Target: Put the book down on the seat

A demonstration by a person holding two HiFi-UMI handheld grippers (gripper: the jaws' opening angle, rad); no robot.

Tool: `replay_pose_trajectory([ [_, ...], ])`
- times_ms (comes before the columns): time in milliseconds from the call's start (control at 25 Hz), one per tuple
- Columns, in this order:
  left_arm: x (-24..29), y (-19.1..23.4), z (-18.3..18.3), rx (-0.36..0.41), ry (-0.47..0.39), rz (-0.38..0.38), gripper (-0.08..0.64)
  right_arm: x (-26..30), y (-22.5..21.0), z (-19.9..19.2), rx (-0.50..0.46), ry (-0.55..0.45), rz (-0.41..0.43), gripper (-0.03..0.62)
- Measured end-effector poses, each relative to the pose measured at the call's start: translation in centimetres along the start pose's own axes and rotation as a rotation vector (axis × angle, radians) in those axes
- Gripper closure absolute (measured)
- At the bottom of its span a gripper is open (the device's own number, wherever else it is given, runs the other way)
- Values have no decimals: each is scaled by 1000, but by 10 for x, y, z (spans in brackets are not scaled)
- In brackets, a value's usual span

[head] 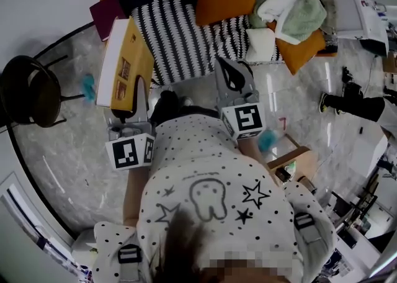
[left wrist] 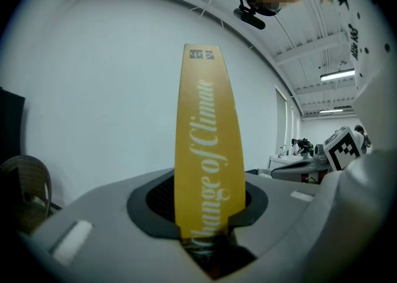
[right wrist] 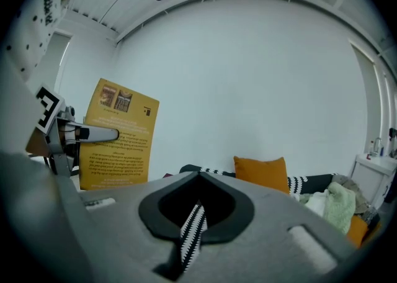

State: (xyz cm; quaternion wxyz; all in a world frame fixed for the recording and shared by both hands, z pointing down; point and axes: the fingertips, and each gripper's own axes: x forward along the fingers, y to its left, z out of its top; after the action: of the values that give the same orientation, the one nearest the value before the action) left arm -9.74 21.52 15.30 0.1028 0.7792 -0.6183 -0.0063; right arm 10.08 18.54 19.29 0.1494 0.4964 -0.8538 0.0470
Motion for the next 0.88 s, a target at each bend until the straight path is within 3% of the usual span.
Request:
replay_pose_trajectory([
  [400, 8, 38, -8, -9, 35, -25, 416, 27, 24, 7, -14, -8, -6, 595],
  [880, 12, 41, 3, -20, 15, -20, 416, 40, 38, 14, -14, 0, 61, 595],
])
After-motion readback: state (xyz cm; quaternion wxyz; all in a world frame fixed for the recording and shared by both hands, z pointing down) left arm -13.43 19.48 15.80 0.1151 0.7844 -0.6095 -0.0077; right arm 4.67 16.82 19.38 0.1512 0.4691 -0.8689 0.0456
